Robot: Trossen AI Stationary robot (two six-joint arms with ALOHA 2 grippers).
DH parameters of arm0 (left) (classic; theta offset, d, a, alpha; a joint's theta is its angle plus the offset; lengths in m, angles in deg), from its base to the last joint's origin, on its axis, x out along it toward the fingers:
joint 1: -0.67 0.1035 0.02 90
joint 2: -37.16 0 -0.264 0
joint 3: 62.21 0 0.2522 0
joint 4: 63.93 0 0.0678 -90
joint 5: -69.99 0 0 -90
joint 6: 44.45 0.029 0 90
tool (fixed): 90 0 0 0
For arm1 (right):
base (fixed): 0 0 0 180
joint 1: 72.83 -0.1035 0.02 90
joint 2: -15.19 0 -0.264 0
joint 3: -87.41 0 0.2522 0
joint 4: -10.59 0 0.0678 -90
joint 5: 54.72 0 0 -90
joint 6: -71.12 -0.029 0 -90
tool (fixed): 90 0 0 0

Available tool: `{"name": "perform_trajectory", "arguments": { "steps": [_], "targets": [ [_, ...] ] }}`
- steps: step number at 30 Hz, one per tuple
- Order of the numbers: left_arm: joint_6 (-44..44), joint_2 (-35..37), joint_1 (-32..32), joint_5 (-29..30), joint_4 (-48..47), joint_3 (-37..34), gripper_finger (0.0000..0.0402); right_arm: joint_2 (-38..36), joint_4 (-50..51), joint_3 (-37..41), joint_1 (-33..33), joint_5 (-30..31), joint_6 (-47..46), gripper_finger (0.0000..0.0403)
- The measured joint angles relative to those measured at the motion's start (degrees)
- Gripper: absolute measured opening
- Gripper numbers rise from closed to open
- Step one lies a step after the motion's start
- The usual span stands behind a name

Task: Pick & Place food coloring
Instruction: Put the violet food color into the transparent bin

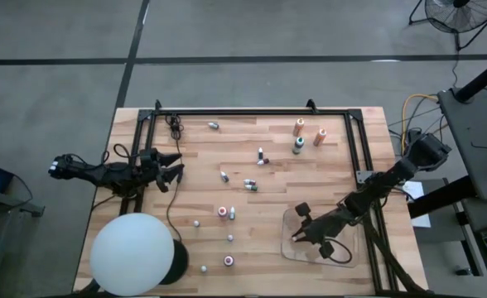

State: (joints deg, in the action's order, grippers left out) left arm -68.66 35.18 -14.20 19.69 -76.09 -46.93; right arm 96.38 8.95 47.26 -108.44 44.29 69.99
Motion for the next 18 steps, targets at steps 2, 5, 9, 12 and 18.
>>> {"name": "perform_trajectory", "arguments": {
  "steps": [2,5,9,12,18],
  "targets": [
    [0.0,0.0,0.0,0.0,0.0,0.0,0.0245,0.9,-0.8,-0.6,0.0,-0.7,0.7,0.0043],
    [0.0,0.0,0.0,0.0,0.0,0.0,0.0245,2.3,-1.9,-0.7,0.0,-3.6,3.7,0.0043],
    [0.0,-0.1,0.0,0.0,0.0,0.0,0.0245,4.2,-2.4,-1.7,0.0,-4.9,6.5,0.0043],
    [0.0,-0.1,0.0,0.0,0.0,0.0,0.0245,5.1,-3.0,-2.3,0.0,-4.9,6.5,0.0043],
    [0.0,-0.1,0.0,0.0,0.0,0.0,0.0245,5.2,-2.7,-2.9,-0.1,-4.7,7.7,0.0043]
  ]
}}
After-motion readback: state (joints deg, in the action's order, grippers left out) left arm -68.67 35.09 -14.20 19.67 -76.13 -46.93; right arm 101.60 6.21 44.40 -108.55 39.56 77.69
